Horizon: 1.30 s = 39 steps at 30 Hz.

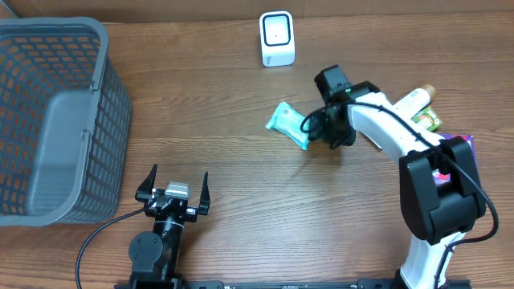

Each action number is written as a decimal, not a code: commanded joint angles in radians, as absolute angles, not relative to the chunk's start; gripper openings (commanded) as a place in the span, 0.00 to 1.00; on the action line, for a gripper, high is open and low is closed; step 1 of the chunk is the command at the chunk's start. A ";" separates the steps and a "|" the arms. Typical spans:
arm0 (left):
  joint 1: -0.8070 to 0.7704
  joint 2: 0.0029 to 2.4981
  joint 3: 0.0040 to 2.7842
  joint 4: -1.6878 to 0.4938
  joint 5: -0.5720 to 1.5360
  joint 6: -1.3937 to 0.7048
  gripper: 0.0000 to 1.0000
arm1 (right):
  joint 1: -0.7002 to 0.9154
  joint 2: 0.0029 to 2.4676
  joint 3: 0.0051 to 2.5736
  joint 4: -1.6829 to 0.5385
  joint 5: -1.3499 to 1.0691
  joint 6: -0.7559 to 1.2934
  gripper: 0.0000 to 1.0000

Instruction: Scan the item barcode

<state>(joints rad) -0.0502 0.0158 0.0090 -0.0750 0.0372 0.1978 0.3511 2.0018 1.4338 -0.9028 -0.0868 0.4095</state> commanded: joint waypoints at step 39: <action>-0.044 0.011 0.005 -0.076 0.037 0.194 1.00 | 0.342 2.009 1.106 -0.212 -0.265 1.074 0.19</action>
<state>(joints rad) -0.0502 0.0158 0.0090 -0.0750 0.0372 0.1978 0.3408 1.9804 1.1236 -0.2150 -0.3351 1.0599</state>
